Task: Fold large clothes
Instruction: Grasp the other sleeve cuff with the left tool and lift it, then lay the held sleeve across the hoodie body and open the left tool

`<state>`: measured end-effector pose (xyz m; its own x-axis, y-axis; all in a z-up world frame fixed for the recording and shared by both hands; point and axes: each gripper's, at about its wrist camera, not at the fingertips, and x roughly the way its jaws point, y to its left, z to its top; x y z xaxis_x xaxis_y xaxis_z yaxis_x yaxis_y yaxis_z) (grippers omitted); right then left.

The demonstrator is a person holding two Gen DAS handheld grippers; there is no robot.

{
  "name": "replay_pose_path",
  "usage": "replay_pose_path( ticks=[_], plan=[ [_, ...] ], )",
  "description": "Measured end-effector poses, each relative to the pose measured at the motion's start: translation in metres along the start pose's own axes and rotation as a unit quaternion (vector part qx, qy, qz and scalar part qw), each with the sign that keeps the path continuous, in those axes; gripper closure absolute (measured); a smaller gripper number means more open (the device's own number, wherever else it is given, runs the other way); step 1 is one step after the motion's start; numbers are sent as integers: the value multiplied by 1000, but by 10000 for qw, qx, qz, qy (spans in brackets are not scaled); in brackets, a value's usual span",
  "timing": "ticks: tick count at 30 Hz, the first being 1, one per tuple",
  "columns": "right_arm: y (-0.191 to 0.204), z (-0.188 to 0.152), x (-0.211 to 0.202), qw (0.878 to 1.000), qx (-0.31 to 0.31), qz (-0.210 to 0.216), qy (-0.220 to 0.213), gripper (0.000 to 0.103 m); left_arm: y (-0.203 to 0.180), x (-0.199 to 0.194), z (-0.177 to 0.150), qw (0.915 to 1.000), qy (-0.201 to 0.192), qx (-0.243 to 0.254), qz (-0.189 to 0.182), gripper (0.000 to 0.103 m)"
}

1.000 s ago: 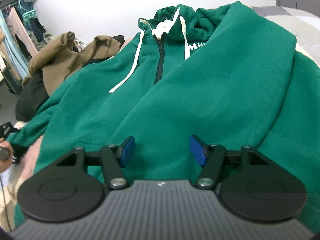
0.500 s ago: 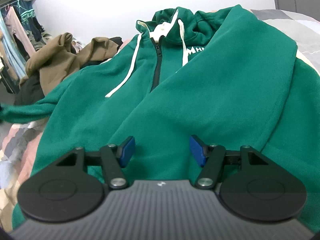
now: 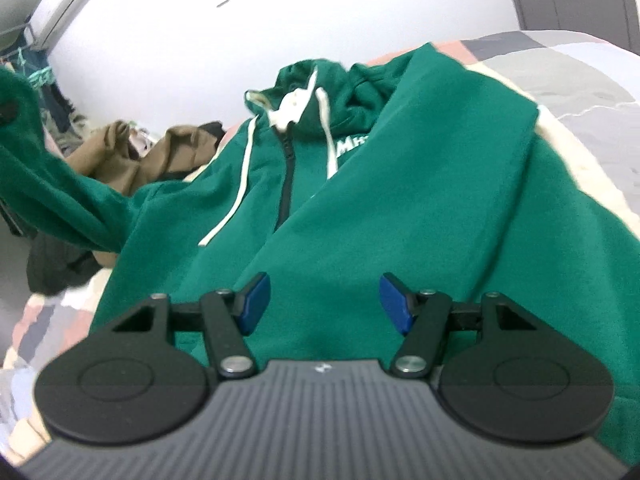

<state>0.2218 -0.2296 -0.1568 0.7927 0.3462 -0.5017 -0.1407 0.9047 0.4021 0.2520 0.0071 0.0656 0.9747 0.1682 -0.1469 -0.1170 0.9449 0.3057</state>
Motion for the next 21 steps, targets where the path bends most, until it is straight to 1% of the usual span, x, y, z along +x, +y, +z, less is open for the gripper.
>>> replay_pose_path(
  ticks=[2, 3, 5, 7, 8, 10, 12, 14, 16, 19, 20, 21],
  plan=[
    [-10, 2, -10, 9999, 154, 0, -64, 40, -40, -8, -2, 9986, -38, 159, -503, 89],
    [-15, 3, -16, 9996, 253, 13, -120, 39, -60, -12, -5, 9967, -27, 245, -774, 89],
    [-26, 7, -28, 9985, 488, 32, -232, 38, -94, -19, -15, 9919, 55, 426, -1192, 89],
    [-35, 11, -41, 9970, 665, 63, -399, 38, -124, -24, -29, 9849, 213, 475, -1648, 89],
    [-39, 13, -46, 9963, 712, 71, -479, 38, -141, -26, -38, 9797, 330, 510, -1911, 89],
    [-45, 17, -54, 9952, 772, 54, -596, 38, -164, -25, -57, 9707, 615, 591, -2247, 89],
    [-52, 19, -58, 9937, 901, 53, -670, 38, -181, -19, -72, 9628, 916, 505, -2491, 89],
    [-58, 22, -61, 9922, 1036, 54, -688, 38, -192, -12, -84, 9563, 1276, 390, -2601, 89],
    [-62, 22, -62, 9913, 1106, 68, -714, 38, -192, -5, -94, 9517, 1501, 268, -2664, 89],
    [-65, 23, -62, 9912, 1112, 50, -723, 38, -183, 2, -99, 9439, 1790, 18, -2773, 88],
    [-67, 24, -62, 9905, 1156, 84, -738, 38, -178, 4, -100, 9404, 1917, -98, -2808, 82],
    [-69, 24, -63, 9898, 1203, 116, -759, 38, -183, 0, -104, 9365, 2029, -201, -2852, 66]
  ],
)
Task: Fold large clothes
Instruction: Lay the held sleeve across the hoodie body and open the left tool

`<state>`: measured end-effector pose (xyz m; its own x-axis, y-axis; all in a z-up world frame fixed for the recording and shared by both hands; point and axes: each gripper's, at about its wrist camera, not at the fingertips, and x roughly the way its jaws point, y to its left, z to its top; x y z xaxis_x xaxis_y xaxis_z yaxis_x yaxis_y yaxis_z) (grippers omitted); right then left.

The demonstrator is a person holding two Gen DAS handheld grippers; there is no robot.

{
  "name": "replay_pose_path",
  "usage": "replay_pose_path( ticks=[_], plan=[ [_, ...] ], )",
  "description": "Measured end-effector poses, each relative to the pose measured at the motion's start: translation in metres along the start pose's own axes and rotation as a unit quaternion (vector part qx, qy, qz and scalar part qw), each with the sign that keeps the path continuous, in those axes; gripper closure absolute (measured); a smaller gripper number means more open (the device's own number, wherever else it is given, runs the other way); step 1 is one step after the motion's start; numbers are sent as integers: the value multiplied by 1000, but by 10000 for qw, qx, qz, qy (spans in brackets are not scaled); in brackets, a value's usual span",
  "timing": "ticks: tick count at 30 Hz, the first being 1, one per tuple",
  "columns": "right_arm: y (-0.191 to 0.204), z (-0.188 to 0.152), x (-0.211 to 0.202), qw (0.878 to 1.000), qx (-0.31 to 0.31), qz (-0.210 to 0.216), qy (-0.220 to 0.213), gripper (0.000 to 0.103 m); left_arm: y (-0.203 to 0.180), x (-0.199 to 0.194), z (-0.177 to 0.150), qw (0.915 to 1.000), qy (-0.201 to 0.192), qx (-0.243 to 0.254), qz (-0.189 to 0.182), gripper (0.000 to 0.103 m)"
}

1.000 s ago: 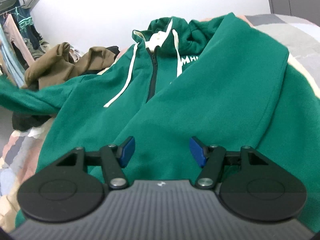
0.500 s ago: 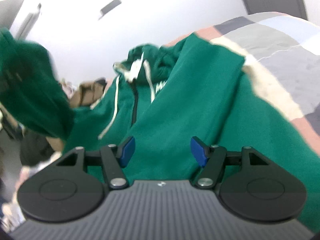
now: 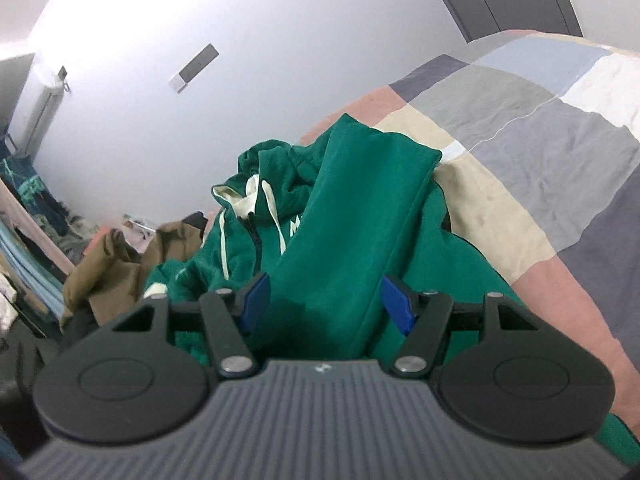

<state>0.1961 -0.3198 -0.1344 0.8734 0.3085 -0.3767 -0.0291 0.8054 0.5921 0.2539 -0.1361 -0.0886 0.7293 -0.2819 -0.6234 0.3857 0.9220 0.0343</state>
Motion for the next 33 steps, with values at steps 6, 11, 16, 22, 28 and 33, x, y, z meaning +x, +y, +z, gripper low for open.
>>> replay_pose_path(
  ticks=[6, 11, 16, 22, 28, 33],
  plan=[
    [0, 2, -3, 9998, 40, 173, -57, 38, 16, -17, -24, 9937, 523, -535, -829, 22],
    [11, -4, 1, 9989, -96, 421, 167, 30, 49, -50, -54, 9845, 377, -1266, -1149, 20],
    [24, -14, 10, 9979, -469, 158, 423, 30, 116, -50, -72, 9639, -26, -2559, -739, 20],
    [23, -26, 27, 9951, -670, -182, 699, 30, 188, -15, -82, 9087, -383, -4119, -569, 21],
    [26, -38, 37, 9910, -784, -54, 1080, 31, 218, 5, -76, 8861, -709, -4515, -769, 62],
    [39, -46, 40, 9883, -1016, 84, 1130, 57, 233, 8, -62, 8926, -877, -4335, -872, 95]
  ],
)
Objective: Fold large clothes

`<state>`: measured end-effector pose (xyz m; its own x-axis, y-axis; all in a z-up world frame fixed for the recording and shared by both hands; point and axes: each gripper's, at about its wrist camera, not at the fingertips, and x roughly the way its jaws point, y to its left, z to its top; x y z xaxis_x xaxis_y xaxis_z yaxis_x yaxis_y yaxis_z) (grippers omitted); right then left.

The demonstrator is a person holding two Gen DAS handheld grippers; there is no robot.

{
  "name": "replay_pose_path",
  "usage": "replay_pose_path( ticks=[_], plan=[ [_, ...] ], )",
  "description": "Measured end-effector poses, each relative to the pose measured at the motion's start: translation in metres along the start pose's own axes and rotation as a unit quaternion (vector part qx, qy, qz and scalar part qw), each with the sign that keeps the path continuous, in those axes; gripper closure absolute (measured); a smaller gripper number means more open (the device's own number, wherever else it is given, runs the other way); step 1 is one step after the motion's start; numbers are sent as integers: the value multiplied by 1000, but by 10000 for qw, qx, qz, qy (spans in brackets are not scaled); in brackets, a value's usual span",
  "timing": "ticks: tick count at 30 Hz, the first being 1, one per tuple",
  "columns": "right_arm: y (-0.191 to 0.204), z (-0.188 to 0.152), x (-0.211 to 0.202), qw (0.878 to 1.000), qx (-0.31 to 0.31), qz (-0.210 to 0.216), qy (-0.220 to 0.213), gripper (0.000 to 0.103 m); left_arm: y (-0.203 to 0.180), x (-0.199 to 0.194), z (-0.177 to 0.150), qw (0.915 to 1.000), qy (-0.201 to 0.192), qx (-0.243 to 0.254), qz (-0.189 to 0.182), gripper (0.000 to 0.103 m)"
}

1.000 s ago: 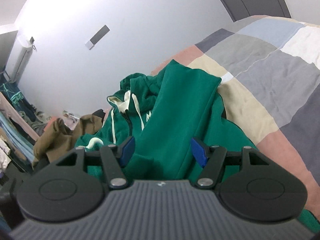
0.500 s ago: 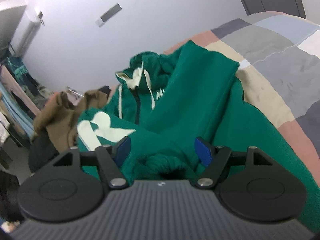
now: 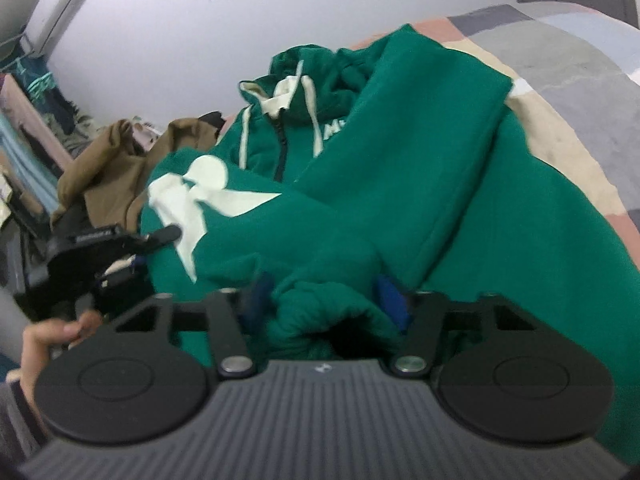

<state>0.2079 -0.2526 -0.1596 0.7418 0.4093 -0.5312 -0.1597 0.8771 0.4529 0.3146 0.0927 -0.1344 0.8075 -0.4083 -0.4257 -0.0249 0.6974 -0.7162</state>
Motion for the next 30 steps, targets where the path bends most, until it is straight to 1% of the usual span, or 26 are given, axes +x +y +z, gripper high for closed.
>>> replay_pose_path(
  ticks=[1, 3, 4, 7, 9, 12, 15, 17, 21, 23, 25, 26, 27, 28, 30],
  plan=[
    [3, -1, -1, 10000, -58, 47, -41, 64, 2, -2, 4, 10000, -60, -1, -36, 96],
    [10, -1, -4, 9994, -263, 105, -217, 68, 5, -13, 10, 9997, -243, 1, -56, 96],
    [13, -1, -5, 9989, -335, 180, -275, 70, 4, -21, 10, 9995, -331, 8, -9, 96],
    [25, -1, -6, 9970, -303, 635, -314, 71, 17, -39, 22, 9978, -598, -247, 173, 96],
    [37, -2, -2, 9958, -421, 759, -287, 71, 25, -46, 28, 9965, -684, -299, 375, 96],
    [52, -6, 10, 9947, -673, 750, -191, 71, 38, -44, 29, 9957, -588, -193, 695, 96],
    [58, -11, 26, 9949, -848, 550, 31, 71, 47, -33, 22, 9938, -398, -125, 1031, 96],
    [57, -14, 34, 9951, -862, 461, 145, 71, 49, -24, 18, 9921, -253, 35, 1228, 95],
    [51, -22, 41, 9951, -905, 307, 242, 72, 48, -18, 14, 9902, -202, 234, 1360, 95],
    [46, -20, 40, 9962, -779, 348, 195, 70, 44, -20, 14, 9895, -202, 358, 1387, 94],
    [45, -17, 38, 9965, -720, 407, 109, 68, 40, -26, 15, 9900, -180, 363, 1354, 87],
    [45, -16, 35, 9966, -719, 400, 27, 65, 38, -28, 18, 9899, -72, 349, 1372, 68],
    [45, -15, 31, 9968, -688, 402, -57, 57, 37, -32, 18, 9896, -4, 347, 1397, 49],
    [45, -13, 28, 9970, -637, 425, -138, 48, 33, -40, 17, 9892, -19, 383, 1418, 44],
    [45, -9, 18, 9970, -539, 456, -321, 38, 20, -59, 15, 9871, -222, 533, 1496, 42]
  ],
)
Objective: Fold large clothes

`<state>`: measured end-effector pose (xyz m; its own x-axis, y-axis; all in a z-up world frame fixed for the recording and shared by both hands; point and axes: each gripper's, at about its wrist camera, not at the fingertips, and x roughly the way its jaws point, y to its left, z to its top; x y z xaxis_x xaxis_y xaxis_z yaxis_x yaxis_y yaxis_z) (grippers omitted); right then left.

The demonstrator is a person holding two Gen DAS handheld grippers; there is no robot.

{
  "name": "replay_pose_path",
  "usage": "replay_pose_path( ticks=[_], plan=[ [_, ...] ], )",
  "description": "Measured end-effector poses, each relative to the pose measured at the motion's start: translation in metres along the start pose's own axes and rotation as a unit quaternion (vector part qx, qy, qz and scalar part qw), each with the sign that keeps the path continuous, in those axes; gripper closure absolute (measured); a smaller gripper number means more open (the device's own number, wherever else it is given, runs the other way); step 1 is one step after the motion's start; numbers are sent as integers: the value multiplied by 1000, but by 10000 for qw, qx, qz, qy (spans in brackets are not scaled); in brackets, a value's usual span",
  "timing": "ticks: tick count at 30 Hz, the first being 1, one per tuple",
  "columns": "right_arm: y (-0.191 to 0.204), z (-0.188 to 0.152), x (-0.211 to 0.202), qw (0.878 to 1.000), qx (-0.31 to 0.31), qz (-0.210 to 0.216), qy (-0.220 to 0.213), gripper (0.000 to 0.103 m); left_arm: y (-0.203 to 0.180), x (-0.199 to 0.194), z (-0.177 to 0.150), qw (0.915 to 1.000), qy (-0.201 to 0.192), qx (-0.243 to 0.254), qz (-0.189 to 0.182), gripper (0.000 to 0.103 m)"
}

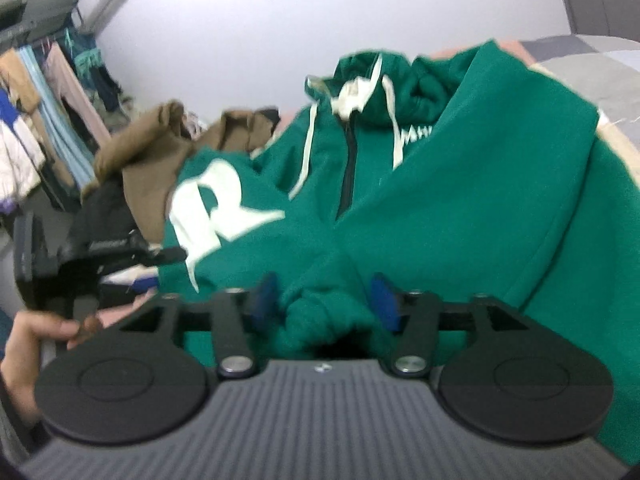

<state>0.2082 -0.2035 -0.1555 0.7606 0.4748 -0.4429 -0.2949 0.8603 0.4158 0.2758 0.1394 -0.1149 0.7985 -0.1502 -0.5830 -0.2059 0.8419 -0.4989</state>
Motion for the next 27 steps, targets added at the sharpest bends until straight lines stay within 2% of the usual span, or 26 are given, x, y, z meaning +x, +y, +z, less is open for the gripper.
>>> replay_pose_path(
  ticks=[6, 10, 13, 17, 22, 27],
  plan=[
    [1, 18, -25, 9992, 206, 47, -349, 37, -36, -54, 15, 9976, -405, 532, -177, 36],
    [3, 53, -21, 9992, -9, -64, -384, 37, -71, -45, 36, 9961, -321, 761, -316, 35],
    [-3, 89, -4, 9992, 55, -22, -403, 37, -90, -14, 58, 9974, -200, 573, -382, 35],
    [-16, 142, 37, 9988, 12, -127, -468, 37, -109, 50, 95, 9981, -189, 118, -568, 34],
    [-46, 205, 118, 9975, 224, -146, -648, 37, -118, 141, 131, 9956, -355, 145, -856, 34],
    [-76, 250, 211, 9965, 489, -265, -628, 37, -116, 220, 162, 9943, -310, 1, -1018, 34]
  ],
)
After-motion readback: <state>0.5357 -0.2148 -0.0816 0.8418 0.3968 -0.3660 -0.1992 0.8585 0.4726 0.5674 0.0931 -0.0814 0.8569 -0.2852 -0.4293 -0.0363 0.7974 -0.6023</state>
